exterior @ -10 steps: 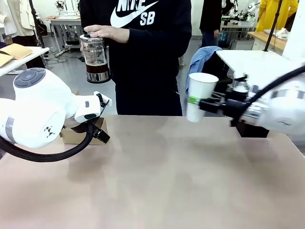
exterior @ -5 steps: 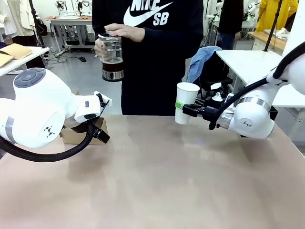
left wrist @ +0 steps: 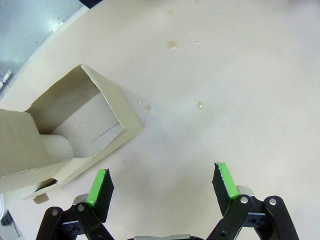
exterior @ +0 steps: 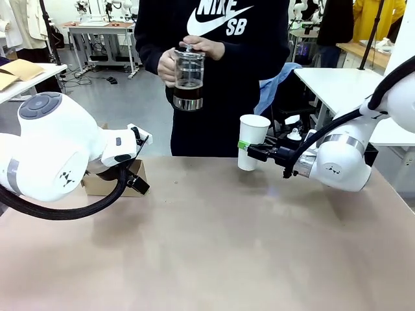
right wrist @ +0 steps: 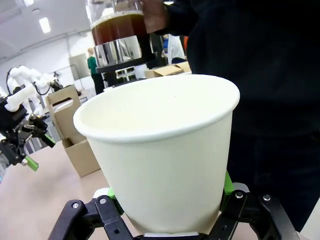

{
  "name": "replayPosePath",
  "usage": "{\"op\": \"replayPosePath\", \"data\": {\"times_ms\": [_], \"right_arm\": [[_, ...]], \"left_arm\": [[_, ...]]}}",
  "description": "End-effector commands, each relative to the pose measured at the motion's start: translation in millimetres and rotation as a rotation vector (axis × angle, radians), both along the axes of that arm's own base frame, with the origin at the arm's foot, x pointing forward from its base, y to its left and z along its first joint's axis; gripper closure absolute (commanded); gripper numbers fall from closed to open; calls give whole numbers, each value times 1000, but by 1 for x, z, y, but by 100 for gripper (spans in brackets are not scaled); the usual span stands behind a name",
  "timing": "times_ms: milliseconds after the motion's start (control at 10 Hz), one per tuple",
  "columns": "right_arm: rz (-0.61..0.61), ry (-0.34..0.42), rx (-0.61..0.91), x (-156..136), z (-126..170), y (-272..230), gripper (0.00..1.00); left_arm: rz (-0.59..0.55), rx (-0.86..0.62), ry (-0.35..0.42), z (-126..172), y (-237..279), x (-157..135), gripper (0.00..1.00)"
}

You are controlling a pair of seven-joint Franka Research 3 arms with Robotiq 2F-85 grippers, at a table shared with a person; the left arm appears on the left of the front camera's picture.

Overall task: Pour a drink into a cup and package it in a carrier.
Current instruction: When a person places the Paper Cup Lid on the 600 ml Paper Cup , lift the 600 ml Paper Cup.

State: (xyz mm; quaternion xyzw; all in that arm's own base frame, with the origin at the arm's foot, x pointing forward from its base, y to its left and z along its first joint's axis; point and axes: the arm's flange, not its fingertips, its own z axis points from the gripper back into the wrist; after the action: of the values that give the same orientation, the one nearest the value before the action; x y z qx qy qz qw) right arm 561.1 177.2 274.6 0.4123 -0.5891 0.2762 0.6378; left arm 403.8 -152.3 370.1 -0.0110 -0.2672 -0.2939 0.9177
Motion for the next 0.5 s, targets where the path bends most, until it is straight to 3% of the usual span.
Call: {"op": "replayPosePath", "data": {"times_ms": [0,400], "right_arm": [[0,0,4,0,1,1,19],[0,0,4,0,1,1,19]], "left_arm": [[0,-2,0,0,0,0,0],[0,-2,0,0,0,0,0]]}}
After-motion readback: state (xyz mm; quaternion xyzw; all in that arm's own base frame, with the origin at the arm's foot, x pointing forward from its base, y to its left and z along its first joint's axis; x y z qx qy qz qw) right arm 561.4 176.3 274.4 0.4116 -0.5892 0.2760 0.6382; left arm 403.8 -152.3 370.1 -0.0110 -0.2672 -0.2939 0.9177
